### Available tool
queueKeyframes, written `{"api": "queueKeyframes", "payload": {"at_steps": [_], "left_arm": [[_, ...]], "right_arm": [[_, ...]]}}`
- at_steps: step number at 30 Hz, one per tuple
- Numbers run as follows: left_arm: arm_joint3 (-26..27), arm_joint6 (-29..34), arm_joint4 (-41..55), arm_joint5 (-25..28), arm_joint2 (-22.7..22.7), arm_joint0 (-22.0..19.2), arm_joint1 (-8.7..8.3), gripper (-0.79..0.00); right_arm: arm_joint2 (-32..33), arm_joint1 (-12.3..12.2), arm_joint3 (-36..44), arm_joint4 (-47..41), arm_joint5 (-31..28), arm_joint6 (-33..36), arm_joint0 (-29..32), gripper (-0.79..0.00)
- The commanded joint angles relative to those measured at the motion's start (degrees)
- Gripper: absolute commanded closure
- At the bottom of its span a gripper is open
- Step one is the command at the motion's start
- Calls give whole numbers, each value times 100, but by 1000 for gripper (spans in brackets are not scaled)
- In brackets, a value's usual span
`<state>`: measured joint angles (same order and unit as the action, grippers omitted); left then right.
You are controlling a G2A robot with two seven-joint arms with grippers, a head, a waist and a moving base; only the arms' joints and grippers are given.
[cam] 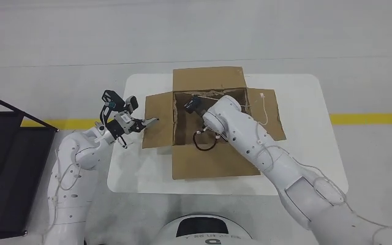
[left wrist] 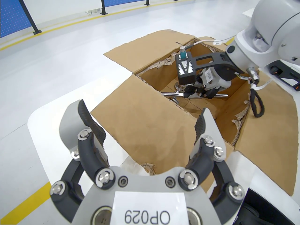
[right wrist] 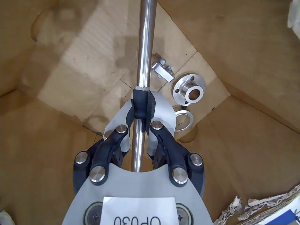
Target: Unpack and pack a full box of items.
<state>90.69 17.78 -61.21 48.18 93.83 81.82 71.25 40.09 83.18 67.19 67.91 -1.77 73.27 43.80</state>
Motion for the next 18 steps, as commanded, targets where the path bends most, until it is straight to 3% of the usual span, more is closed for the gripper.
{"api": "queueKeyframes", "payload": {"at_steps": [1,3,4,9,15,18], "left_arm": [[0,0,0,0,0,0,0,-785],[0,0,0,0,0,0,0,-785],[0,0,0,0,0,0,0,-785],[0,0,0,0,0,0,0,-785],[0,0,0,0,0,0,0,-785],[0,0,0,0,0,0,0,-785]], "right_arm": [[47,7,19,22,124,-52,2,-480],[184,-9,143,-3,295,-84,32,-763],[274,-25,255,-17,384,-97,65,-785],[1147,-260,1613,-182,489,-124,599,-785],[3042,-618,4432,-873,694,-485,2400,-785],[3216,-638,4653,-1117,663,-489,2626,-785]]}}
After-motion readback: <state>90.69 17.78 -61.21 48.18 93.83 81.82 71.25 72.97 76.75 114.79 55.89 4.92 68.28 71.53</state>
